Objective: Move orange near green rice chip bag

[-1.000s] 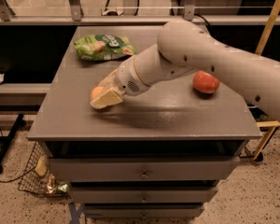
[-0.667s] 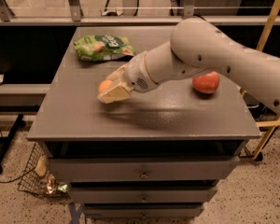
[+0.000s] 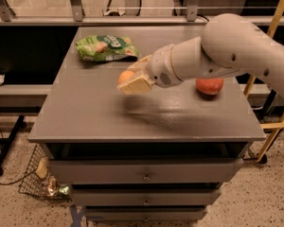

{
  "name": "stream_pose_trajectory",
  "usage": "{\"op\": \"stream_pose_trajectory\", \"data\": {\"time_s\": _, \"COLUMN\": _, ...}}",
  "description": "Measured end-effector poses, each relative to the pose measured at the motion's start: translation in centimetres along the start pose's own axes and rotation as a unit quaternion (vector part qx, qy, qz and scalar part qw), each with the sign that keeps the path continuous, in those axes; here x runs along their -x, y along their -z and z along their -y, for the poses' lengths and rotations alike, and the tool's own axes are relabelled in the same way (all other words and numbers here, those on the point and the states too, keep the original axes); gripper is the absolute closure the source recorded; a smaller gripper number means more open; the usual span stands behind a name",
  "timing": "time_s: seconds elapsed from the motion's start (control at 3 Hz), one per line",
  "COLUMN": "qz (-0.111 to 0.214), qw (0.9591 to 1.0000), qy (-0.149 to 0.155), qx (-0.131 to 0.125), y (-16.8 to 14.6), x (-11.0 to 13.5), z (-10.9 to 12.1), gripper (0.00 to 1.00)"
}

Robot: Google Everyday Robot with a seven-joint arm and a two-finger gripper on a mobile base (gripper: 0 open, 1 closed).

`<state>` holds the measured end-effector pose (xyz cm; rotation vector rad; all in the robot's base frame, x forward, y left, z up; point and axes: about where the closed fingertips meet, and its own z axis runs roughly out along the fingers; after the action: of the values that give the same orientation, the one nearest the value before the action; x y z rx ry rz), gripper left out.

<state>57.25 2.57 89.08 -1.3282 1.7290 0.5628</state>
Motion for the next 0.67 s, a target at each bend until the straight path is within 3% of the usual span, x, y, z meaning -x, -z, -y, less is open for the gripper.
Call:
{"op": "stream_pose_trajectory", "data": {"time_s": 0.33, "qz": 0.011, "qw": 0.9999, "qy": -0.002, "qx": -0.004, "y": -0.4, "x": 0.2, "z": 0.3, "gripper": 1.0}}
{"op": "stream_pose_trajectory", "data": {"time_s": 0.67, "qz": 0.055, "qw": 0.9979, "qy": 0.0, "qx": -0.035, "y": -0.8, "x": 1.5, "z": 3.7, "gripper": 1.0}}
